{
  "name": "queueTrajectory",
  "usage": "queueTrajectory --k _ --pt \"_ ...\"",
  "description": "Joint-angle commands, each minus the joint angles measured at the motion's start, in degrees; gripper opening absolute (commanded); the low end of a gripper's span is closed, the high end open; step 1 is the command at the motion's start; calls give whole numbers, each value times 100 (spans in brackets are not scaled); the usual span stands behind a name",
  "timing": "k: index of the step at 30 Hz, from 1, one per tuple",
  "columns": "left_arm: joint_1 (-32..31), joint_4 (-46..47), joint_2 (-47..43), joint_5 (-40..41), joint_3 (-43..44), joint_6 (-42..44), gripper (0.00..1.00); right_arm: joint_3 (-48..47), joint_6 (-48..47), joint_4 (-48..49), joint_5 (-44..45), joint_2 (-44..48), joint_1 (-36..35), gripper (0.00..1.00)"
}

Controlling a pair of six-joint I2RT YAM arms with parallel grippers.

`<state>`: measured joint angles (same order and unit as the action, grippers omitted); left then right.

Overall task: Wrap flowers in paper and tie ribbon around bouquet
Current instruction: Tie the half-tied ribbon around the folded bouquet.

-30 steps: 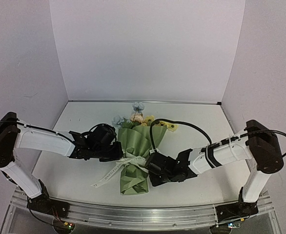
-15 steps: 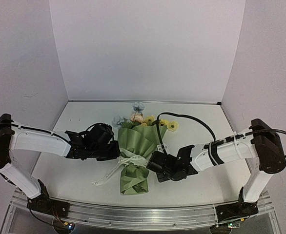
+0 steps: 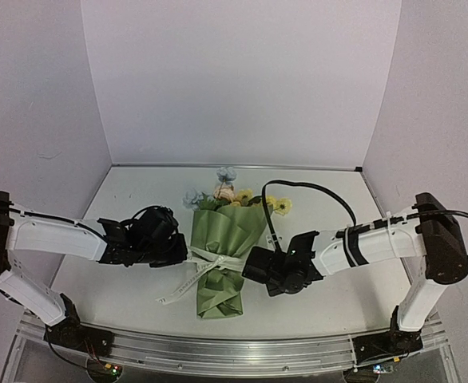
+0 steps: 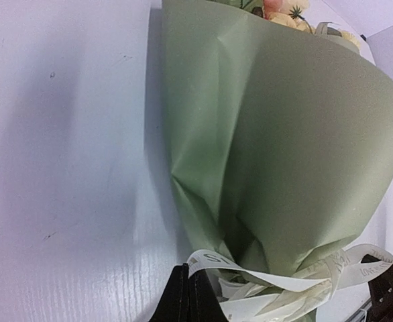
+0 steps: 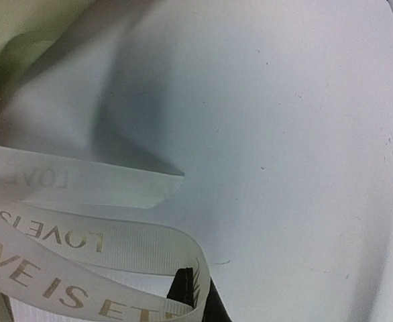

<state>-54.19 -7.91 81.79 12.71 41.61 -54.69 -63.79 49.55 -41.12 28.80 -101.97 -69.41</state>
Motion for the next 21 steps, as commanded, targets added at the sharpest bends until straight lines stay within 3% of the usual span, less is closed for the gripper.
queueTrajectory --k 1,21 --pt "32 -71 -309 181 -223 -159 0 -160 169 -429 4 4 24 0" --pt "355 -201 -423 139 -548 -147 0 44 671 -989 -153 -254 117 0"
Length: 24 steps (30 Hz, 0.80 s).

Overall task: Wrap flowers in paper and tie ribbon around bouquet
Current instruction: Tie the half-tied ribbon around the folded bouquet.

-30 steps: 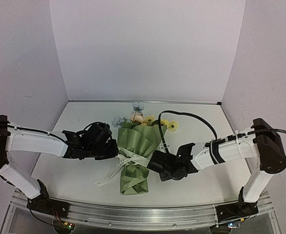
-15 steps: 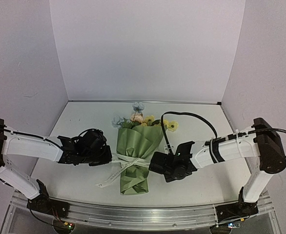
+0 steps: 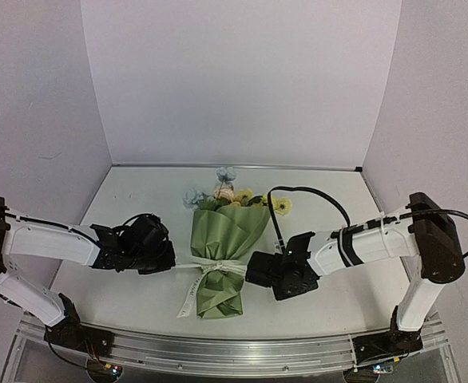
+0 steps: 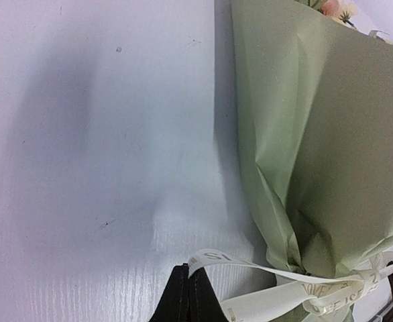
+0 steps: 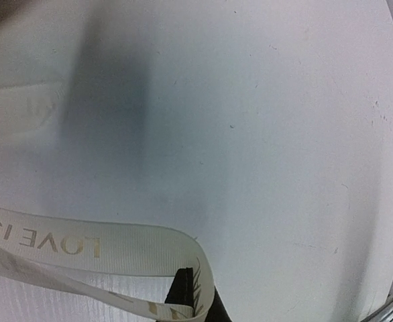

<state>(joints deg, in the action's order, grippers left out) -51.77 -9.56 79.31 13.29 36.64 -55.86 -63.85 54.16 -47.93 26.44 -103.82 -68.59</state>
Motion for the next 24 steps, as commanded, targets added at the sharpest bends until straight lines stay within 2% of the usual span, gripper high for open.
queueTrajectory --k 1,24 --pt "132 -23 -178 71 -54 -10 0 64 233 -321 77 -72 35 0" --pt "778 -191 21 -455 -144 301 0 537 817 -484 -202 -172 76 0"
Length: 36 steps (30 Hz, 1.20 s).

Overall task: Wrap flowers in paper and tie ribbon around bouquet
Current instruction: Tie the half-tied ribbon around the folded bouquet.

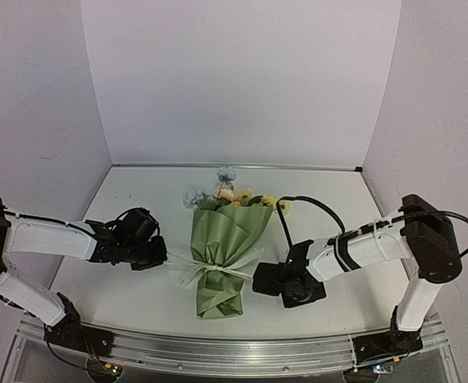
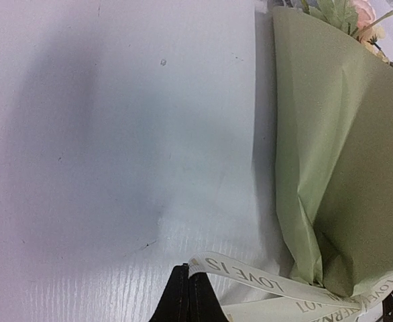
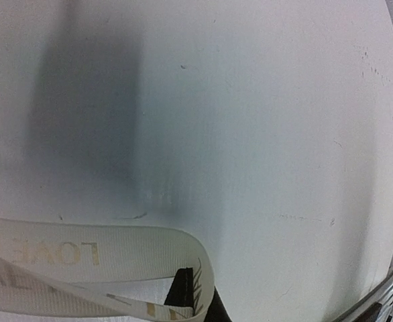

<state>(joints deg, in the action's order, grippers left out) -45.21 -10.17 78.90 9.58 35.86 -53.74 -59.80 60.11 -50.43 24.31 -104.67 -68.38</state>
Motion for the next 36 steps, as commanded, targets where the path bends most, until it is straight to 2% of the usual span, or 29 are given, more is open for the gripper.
queueTrajectory --k 1,16,22,25,29,32,36 --pt "149 -118 57 -120 -102 84 0 172 250 -239 4 -80 73 0" --pt "310 -177 139 -187 -79 151 0 146 236 -222 -80 -67 315 0" --pt "311 493 115 -906 -20 580 0 -65 -116 -41 -132 203 314 0" --pt "311 504 173 -1160 105 709 2 -243 -336 16 -203 271 303 11" --pt "311 390 33 -1137 71 622 22 -318 -473 63 -257 495 273 29" --pt "311 228 -209 -1058 -16 510 30 -280 -501 66 -258 741 273 38" --pt "311 196 -574 -1137 -137 551 37 -419 -682 68 -310 995 209 44"
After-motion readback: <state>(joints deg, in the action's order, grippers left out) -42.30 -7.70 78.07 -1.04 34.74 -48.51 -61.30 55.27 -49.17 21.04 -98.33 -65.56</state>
